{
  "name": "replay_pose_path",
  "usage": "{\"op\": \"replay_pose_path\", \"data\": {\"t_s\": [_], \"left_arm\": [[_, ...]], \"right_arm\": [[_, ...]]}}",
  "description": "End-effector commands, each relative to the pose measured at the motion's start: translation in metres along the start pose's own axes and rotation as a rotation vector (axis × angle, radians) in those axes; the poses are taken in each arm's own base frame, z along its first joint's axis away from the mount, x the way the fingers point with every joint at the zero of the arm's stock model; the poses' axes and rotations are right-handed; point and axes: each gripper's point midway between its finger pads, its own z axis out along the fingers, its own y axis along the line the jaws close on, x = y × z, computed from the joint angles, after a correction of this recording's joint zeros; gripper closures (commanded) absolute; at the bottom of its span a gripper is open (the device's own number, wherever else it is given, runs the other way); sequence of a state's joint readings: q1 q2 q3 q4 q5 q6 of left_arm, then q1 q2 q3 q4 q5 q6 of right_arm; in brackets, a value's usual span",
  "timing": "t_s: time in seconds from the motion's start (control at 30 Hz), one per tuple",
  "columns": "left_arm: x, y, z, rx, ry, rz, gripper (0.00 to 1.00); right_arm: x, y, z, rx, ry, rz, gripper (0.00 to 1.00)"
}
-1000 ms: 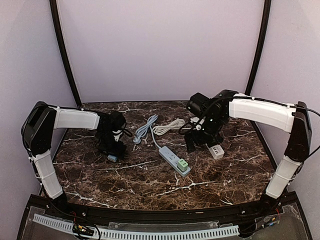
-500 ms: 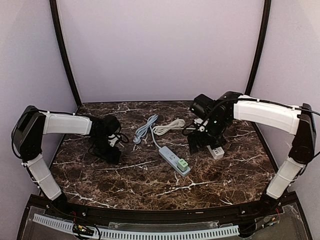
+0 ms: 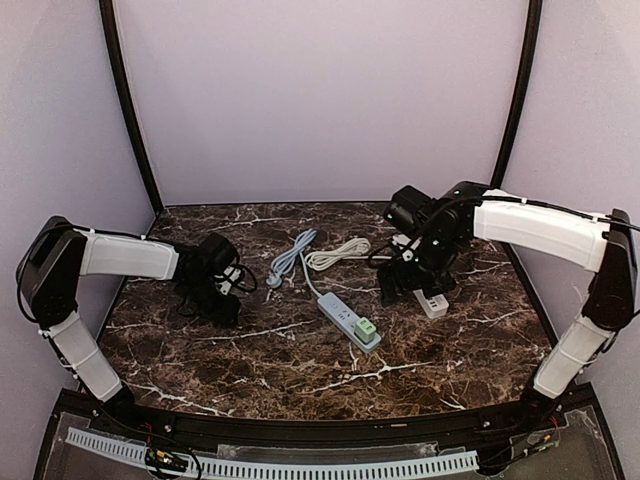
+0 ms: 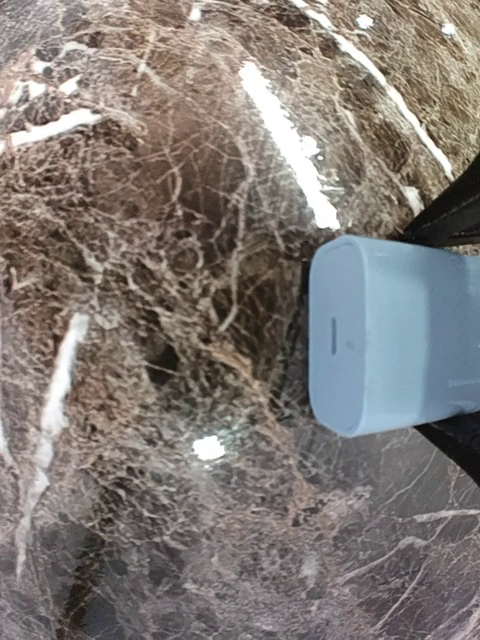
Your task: Insert the plug
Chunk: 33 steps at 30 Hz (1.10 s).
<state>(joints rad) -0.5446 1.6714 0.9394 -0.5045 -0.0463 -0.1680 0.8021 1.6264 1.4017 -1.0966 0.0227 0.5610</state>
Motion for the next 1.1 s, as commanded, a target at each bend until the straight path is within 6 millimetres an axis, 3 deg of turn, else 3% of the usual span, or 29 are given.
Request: {"op": "replay_pose_path", "data": {"t_s": [0.0, 0.23, 0.43, 0.47, 0.53, 0.8, 1.07], "left_arm": [[-0.003, 0.002, 0.003, -0.018, -0.027, 0.002, 0.50], [-0.008, 0.001, 0.001, -0.016, -0.035, 0.019, 0.70], [-0.010, -0.001, -0.016, -0.001, -0.059, 0.050, 0.85], [-0.011, -0.002, -0.021, 0.003, -0.073, 0.049, 0.94], [-0.011, -0.004, -0.029, 0.013, -0.094, 0.051, 0.98], [-0.011, -0.025, -0.057, 0.076, -0.162, 0.076, 0.99], [-0.023, -0.080, -0.099, 0.221, -0.256, 0.203, 0.99]], "right_arm": [[0.000, -0.003, -0.008, -0.006, -0.019, 0.026, 0.01], [0.000, -0.002, -0.013, -0.018, -0.028, 0.035, 0.01], [-0.003, 0.001, -0.021, -0.038, -0.044, 0.036, 0.02], [-0.004, 0.002, -0.022, -0.041, -0.046, 0.036, 0.01], [-0.006, 0.004, -0.024, -0.050, -0.053, 0.035, 0.01], [-0.008, 0.021, -0.035, -0.149, -0.063, 0.030, 0.01], [-0.013, 0.062, -0.062, -0.379, -0.070, -0.001, 0.01]]}}
